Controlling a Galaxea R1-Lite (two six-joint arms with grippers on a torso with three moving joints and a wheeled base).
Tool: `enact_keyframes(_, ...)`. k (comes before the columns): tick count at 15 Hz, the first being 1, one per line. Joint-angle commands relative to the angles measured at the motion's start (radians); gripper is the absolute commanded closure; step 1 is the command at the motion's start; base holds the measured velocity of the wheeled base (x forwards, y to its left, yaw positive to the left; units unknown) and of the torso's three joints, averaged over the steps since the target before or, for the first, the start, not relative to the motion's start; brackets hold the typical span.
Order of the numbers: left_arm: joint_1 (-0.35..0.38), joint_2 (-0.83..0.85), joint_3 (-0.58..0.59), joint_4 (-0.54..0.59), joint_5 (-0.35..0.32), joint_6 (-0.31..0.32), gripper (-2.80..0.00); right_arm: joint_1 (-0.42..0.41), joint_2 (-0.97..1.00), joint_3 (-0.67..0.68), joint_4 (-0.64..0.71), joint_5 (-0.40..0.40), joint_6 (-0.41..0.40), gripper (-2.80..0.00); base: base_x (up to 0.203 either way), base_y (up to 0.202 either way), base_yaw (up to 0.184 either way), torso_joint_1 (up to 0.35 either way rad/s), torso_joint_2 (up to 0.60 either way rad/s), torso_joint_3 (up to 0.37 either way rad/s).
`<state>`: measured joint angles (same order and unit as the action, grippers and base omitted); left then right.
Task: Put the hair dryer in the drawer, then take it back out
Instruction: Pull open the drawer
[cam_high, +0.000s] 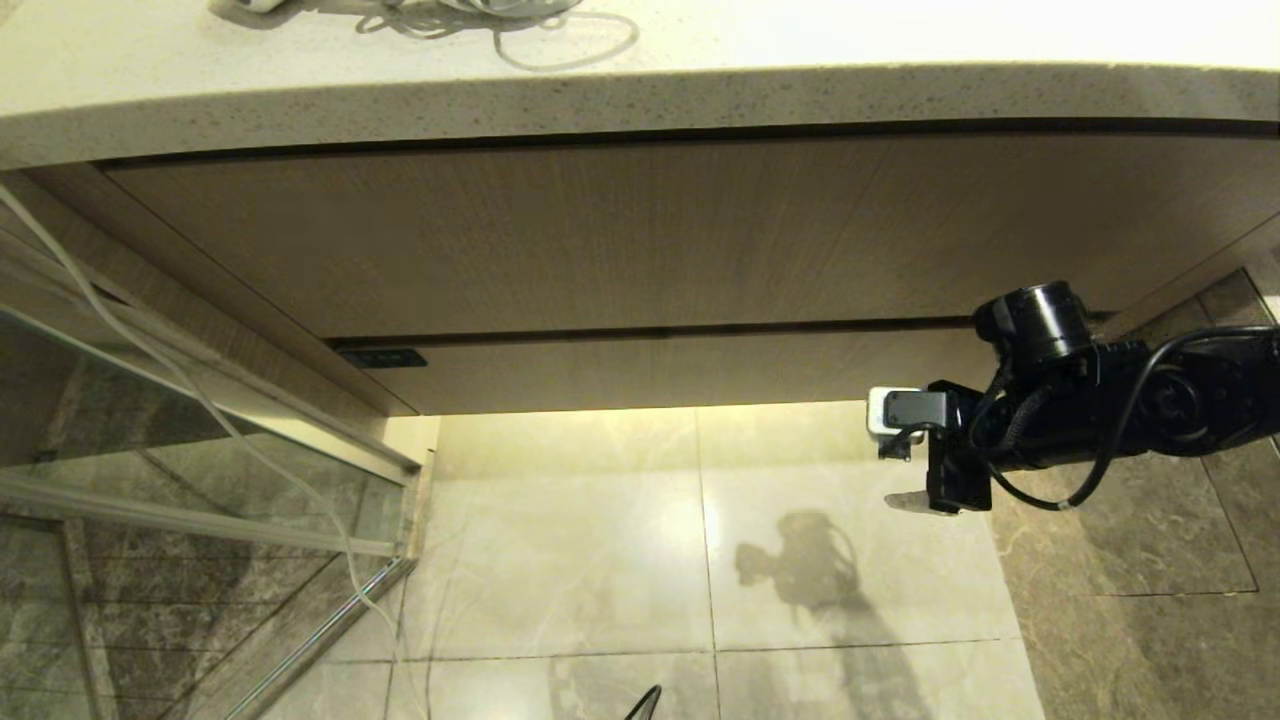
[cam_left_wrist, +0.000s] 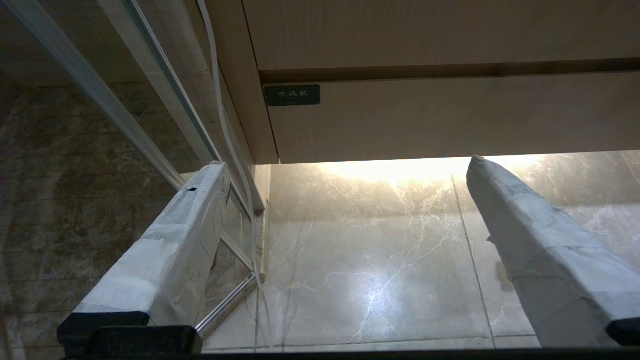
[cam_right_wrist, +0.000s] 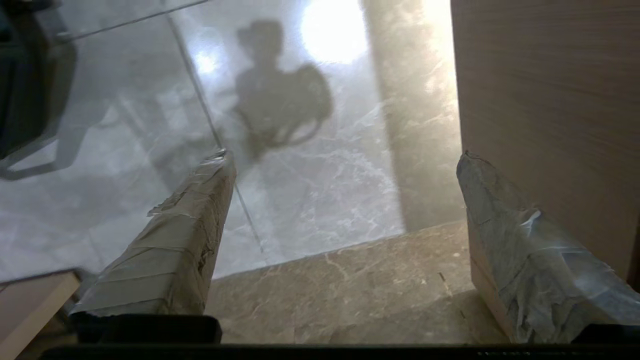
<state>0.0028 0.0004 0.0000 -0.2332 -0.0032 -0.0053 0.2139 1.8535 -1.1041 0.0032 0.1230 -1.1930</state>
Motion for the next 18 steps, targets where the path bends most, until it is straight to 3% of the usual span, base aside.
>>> enact_keyframes(1,0.000,0.000,0.040,-0.002,0.000,-0.001,-2.80,0.004,0.017,0.053,-0.094,-0.002,0.001,-2.80,0.000,0.000,0.000,0.000,0.00,0.000)
enact_keyframes(7,0.000,0.000,0.040,-0.002,0.000,-0.001,-2.80,0.004,0.045,0.060,-0.228,0.017,0.024,-2.80,0.000,0.000,0.000,0.000,0.00,0.000)
enact_keyframes(15,0.000,0.000,0.040,-0.002,0.000,-0.001,-2.80,0.002,0.100,0.062,-0.385,0.159,0.013,-2.80,0.000,0.000,0.000,0.000,0.00,0.000)
enact_keyframes(18,0.000,0.000,0.040,-0.002,0.000,-0.001,-2.80,-0.001,0.127,0.052,-0.422,0.167,0.006,-2.80,0.000,0.000,0.000,0.000,0.00,0.000)
